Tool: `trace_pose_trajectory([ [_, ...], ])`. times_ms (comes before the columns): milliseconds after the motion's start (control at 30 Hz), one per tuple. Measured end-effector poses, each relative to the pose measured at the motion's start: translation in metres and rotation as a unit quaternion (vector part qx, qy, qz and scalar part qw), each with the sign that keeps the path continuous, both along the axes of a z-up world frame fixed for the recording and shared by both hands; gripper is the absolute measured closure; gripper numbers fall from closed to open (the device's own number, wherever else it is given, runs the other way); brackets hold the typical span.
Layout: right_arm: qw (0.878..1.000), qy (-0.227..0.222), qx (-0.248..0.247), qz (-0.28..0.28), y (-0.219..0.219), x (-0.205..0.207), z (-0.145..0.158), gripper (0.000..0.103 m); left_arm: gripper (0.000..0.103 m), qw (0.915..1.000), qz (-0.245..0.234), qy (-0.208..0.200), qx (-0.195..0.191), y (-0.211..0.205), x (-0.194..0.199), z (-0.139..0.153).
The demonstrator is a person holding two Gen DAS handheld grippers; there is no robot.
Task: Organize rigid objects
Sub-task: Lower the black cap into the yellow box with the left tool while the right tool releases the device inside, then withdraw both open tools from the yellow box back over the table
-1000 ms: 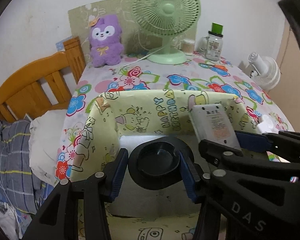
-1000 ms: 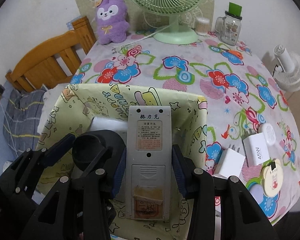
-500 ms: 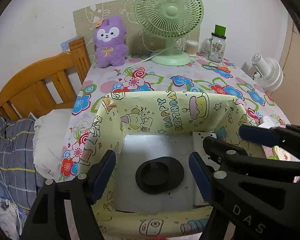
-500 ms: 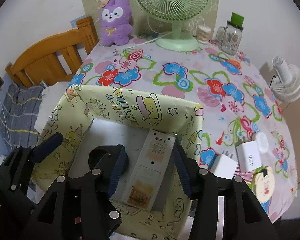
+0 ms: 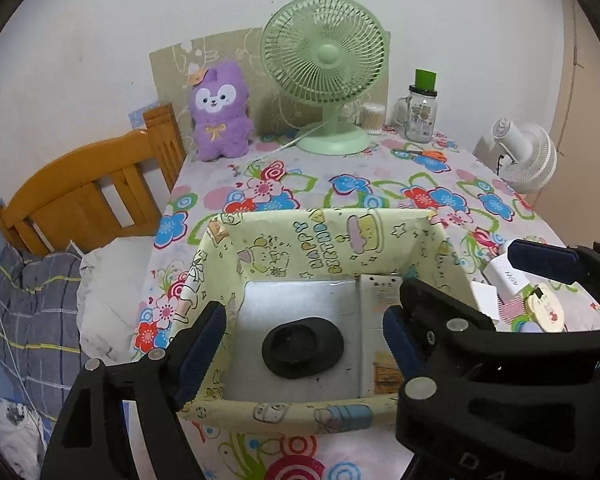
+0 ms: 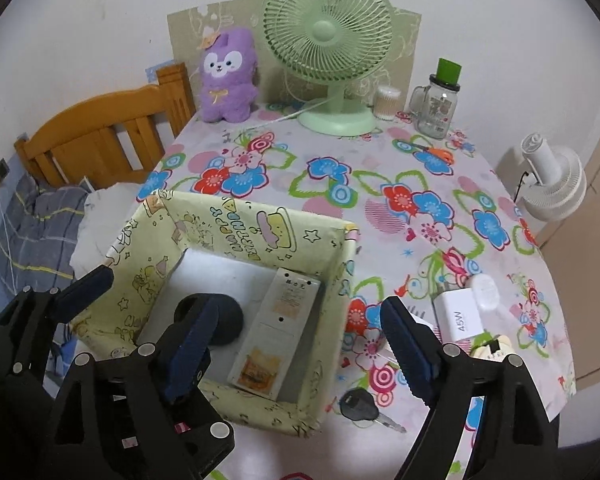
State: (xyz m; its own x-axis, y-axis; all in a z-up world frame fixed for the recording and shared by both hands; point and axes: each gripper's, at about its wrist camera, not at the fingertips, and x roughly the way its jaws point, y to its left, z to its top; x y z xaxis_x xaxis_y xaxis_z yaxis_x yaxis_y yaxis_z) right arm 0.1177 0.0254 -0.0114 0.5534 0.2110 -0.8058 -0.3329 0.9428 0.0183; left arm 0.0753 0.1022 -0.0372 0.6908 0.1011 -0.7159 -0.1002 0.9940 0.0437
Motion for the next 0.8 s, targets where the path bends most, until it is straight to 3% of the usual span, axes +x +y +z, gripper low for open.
trace_pose_trajectory([
  [300,1.000,-0.023,-0.003,-0.017,-0.022,-0.012,0.013,0.011,0.020,0.9999,-0.010,-0.013,0.001,-0.020,-0.009,0.012],
  [800,0.999,-0.039,0.007,-0.027,-0.066,-0.025,0.024,0.011,0.020,0.9993,-0.035,-0.013,-0.007,-0.059,-0.016,0.023],
])
